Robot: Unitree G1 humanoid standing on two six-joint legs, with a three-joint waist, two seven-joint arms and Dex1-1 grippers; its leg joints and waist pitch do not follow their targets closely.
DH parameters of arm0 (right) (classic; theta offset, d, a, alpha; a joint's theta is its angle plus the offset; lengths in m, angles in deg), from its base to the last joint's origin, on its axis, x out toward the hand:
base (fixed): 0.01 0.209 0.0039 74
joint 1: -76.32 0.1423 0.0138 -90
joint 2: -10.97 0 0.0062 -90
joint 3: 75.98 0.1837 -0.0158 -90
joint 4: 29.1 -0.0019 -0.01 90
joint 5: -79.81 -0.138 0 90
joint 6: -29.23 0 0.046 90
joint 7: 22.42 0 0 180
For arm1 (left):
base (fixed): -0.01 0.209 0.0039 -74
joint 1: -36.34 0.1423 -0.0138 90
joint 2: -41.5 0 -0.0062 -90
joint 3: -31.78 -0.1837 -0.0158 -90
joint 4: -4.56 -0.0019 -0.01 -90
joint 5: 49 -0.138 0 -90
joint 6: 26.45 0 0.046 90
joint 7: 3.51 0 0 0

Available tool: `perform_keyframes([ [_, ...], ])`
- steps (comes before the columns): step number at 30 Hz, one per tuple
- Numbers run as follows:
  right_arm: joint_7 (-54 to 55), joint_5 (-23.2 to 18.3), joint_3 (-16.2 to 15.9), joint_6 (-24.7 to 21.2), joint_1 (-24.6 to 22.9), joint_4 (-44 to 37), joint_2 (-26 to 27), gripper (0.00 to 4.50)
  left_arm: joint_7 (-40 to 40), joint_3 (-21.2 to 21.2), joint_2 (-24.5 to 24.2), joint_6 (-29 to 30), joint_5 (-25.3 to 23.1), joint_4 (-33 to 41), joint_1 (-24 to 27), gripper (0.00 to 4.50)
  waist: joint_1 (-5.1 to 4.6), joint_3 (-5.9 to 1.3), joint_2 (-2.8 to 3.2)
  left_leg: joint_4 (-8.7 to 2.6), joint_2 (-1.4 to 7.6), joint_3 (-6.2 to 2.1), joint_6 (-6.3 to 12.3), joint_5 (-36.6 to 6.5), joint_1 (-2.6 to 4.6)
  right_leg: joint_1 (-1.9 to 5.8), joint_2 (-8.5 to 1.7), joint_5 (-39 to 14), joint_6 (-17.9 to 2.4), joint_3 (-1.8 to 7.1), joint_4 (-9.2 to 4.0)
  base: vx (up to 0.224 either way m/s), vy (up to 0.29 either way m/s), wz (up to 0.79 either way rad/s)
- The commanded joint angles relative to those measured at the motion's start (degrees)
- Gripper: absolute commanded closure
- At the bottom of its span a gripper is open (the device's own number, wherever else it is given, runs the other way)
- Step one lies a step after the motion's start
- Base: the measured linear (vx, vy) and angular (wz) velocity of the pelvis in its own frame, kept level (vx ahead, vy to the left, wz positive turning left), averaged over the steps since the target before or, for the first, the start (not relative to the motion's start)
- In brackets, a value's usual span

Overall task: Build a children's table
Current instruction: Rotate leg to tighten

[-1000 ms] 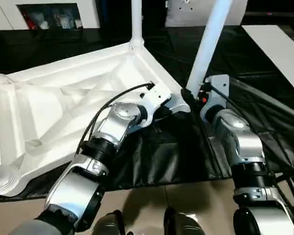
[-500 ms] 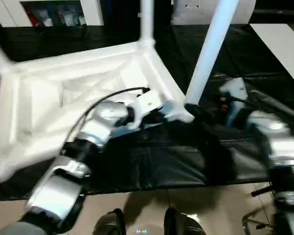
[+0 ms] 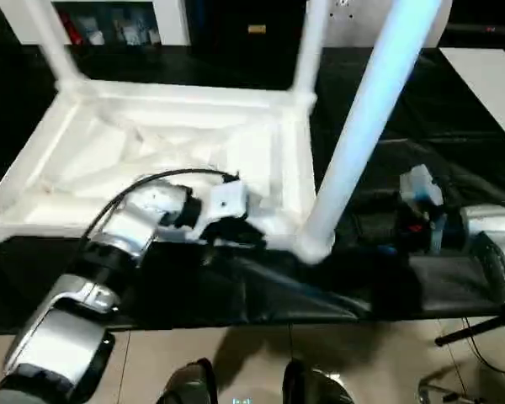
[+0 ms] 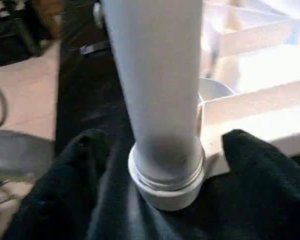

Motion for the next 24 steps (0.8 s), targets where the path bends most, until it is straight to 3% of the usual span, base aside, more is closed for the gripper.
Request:
perform_keyframes([
  [1, -0.82, -0.4, -0.38, 0.51, -0.17, -0.46, -0.09, 0.77, -4.25, -3.34, 0.03, -0.38, -0.32, 1.82, 0.62, 4.5, 0.2, -5.35, -0.46, -3.16, 4.66, -1.76, 6.99, -9.34, 1.42, 3.7, -4.58, -14.59, -15.84, 3.12, -2.55, 0.0, 0.0, 0.0],
  [6, -2.82, -1.14, -1.49, 1.03, 0.15, -0.27, 0.85, 1.35, -6.3, -3.91, 0.61, -1.61, 0.62, 1.99, 0.42, 4.5, 0.64, -5.43, -0.46, -2.96, 4.55, -1.66, 7.32, -8.87, 1.33, 3.8, -4.57, -12.92, -16.52, 3.11, -2.32, 0.0, 0.0, 0.0],
  [11, -3.69, -1.33, -2.51, 1.18, 0.21, -0.34, 1.73, 1.54, -6.84, -3.98, 1.27, -1.84, 0.6, 1.98, 0.38, 4.5, 0.8, -5.14, -0.62, -3.01, 4.5, -1.73, 6.61, -10.33, 1.28, 3.66, -4.67, -16.38, -15.36, 3.16, -2.66, 0.0, 0.0, 0.0],
  [17, -4.42, -2.03, -3.0, -0.66, -0.13, -0.93, 2.1, 2.23, -6.67, -4.06, 1.07, -1.63, 0.82, 1.98, 0.46, 4.5, 0.87, -5.14, -0.61, -3.08, 4.51, -1.9, 5.71, -11.18, 1.33, 3.61, -4.65, -19.51, -13.98, 3.13, -2.87, 0.0, 0.0, 0.0],
  [21, -4.61, -3.73, -2.9, -3.8, -1.08, -2.56, 2.19, 2.42, -5.92, -3.45, 1.15, -0.63, 1.25, 1.81, 0.67, 4.5, 0.93, -5.07, -0.63, -3.02, 4.43, -1.88, 6.11, -10.33, 1.25, 3.61, -4.6, -18.1, -14.12, 3.17, -2.7, 0.0, 0.0, 0.0],
  [24, -1.6, -6.74, -2.15, -9.34, -3.03, -6.54, 3.46, 2.52, -0.74, -2.29, 2.43, 3.5, 0.55, 0.89, 0.19, 4.5, 1.14, -5.05, -0.64, -2.97, 4.41, -1.86, 6.3, -9.87, 1.32, 3.58, -4.6, -18.02, -14.13, 3.23, -2.69, 0.0, 0.0, 0.0],
])
